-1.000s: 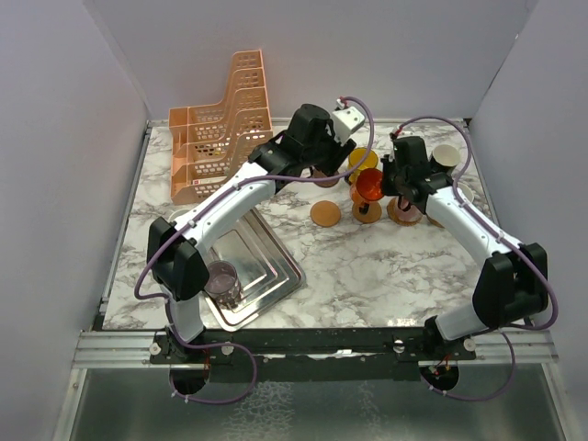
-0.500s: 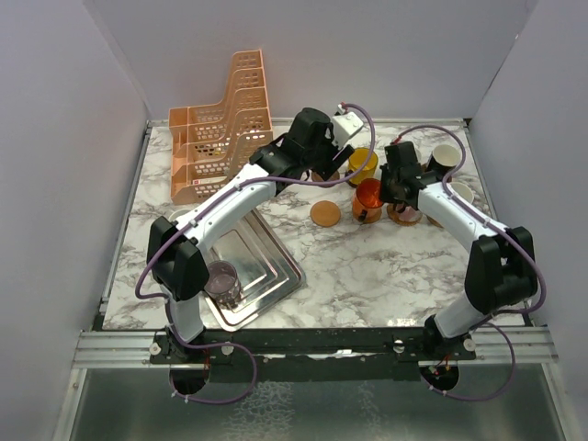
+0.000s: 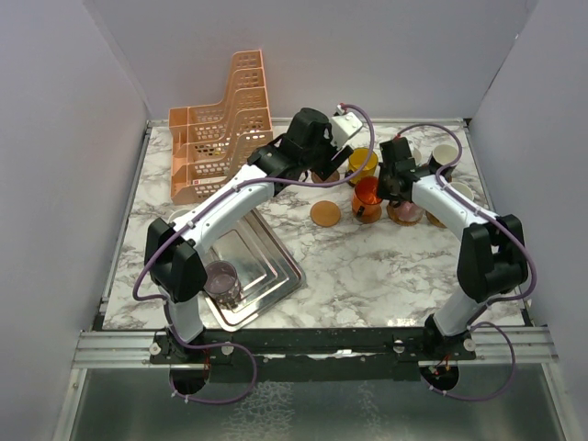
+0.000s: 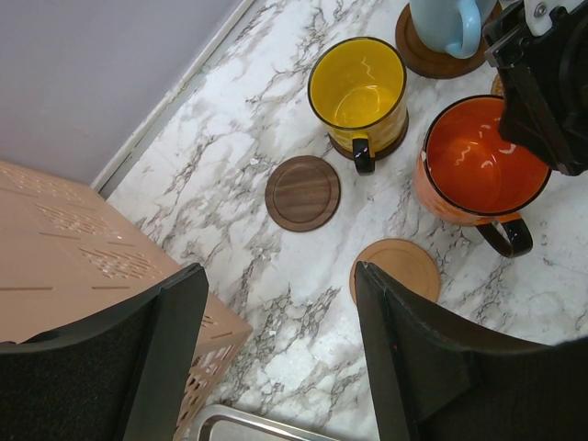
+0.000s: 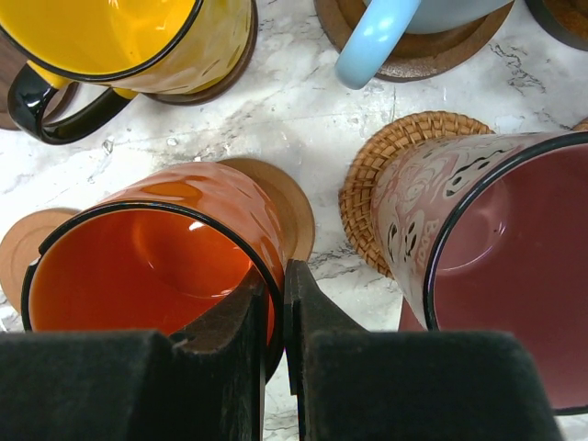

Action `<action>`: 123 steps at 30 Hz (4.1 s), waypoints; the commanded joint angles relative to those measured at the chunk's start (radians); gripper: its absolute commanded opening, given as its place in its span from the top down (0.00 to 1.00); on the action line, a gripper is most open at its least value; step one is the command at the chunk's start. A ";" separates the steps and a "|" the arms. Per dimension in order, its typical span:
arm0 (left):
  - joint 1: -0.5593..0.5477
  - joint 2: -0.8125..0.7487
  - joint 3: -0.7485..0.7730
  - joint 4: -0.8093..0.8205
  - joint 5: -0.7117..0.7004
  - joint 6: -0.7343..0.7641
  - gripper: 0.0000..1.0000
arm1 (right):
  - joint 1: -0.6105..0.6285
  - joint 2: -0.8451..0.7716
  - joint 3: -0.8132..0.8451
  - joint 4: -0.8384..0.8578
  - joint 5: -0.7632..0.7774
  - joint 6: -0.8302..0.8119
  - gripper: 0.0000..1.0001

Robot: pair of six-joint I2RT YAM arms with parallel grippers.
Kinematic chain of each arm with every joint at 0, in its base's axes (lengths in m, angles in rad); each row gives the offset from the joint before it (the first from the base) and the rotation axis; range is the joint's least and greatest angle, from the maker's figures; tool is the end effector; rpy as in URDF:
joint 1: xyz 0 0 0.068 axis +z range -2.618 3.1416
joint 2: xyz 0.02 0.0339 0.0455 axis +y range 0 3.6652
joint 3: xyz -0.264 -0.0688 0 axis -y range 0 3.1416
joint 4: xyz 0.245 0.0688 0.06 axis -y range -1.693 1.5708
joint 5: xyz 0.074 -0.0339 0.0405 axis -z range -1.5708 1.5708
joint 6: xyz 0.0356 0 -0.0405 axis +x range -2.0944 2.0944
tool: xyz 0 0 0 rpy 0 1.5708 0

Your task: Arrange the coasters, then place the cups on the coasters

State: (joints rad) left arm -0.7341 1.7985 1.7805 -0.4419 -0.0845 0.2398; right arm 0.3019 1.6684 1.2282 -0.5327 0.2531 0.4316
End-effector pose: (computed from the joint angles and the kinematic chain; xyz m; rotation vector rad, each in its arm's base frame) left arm 0.3166 -0.2816 0.3777 0.9053 1.8240 -0.2256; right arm 0.3406 0.0967 0.2365 0.2595 2.4850 -0.0206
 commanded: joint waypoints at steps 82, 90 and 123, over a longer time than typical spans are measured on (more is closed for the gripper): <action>0.003 -0.048 -0.014 -0.004 -0.021 0.012 0.31 | -0.010 0.045 0.006 0.027 0.076 0.084 0.70; 0.002 -0.053 -0.021 -0.004 -0.022 0.016 0.31 | -0.010 0.031 0.042 0.028 0.081 0.057 0.67; 0.256 -0.258 -0.223 -0.098 0.195 0.137 0.25 | -0.010 -0.209 0.017 0.404 0.042 -0.418 0.73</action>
State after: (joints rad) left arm -0.5957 1.6466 1.6398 -0.4885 -0.0040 0.3405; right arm 0.2989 1.5410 1.2892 -0.3359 0.3286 0.1791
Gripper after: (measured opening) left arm 0.743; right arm 0.256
